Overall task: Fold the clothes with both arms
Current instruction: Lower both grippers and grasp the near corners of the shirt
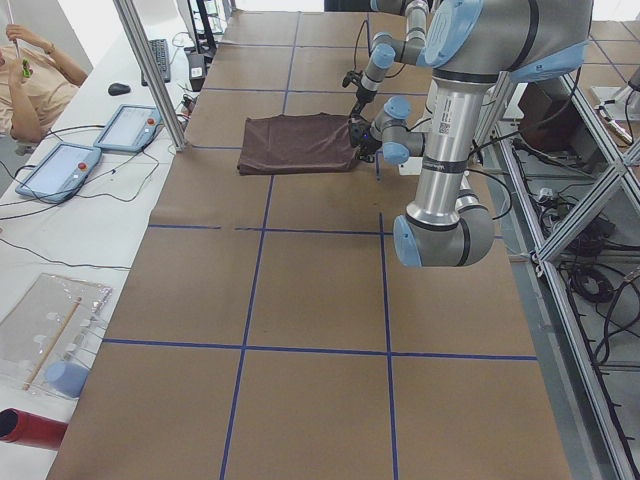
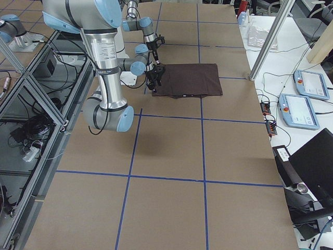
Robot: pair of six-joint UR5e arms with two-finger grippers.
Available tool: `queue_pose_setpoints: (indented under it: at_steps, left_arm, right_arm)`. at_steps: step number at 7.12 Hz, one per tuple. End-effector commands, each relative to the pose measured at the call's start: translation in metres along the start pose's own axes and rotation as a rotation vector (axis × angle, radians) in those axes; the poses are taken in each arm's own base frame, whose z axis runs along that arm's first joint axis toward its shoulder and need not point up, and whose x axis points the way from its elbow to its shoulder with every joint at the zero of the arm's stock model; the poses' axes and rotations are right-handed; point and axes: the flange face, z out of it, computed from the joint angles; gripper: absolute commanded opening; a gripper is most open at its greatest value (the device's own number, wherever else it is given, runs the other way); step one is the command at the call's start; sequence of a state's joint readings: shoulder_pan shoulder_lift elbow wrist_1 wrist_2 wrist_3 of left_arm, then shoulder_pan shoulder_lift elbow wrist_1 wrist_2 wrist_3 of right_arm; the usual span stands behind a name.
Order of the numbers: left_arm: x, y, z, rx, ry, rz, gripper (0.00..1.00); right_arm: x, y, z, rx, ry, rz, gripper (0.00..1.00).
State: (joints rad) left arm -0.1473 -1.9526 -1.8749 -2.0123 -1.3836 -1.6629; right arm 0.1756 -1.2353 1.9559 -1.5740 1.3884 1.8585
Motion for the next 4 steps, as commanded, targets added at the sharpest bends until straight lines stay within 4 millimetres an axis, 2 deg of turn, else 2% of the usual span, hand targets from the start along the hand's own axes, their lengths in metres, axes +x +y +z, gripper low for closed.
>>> queue_pose_setpoints:
  at_steps: [1,3,4]
  left_arm:
    - [0.0011,-0.0002,-0.0018,0.0,0.003,-0.001,0.0]
    - [0.001,-0.0012,-0.003,-0.001,0.005,-0.001,0.0]
    - [0.0015,-0.0013,-0.0036,-0.001,0.006,-0.002,0.0]
  right_arm:
    - [0.0014,0.0095,0.0054,-0.005,0.016,-0.013,0.72]
    - [0.0024,0.0127,0.0132,-0.003,0.031,-0.018,0.7]
    - [0.0003,0.0132,0.0124,-0.003,0.028,-0.018,0.59]
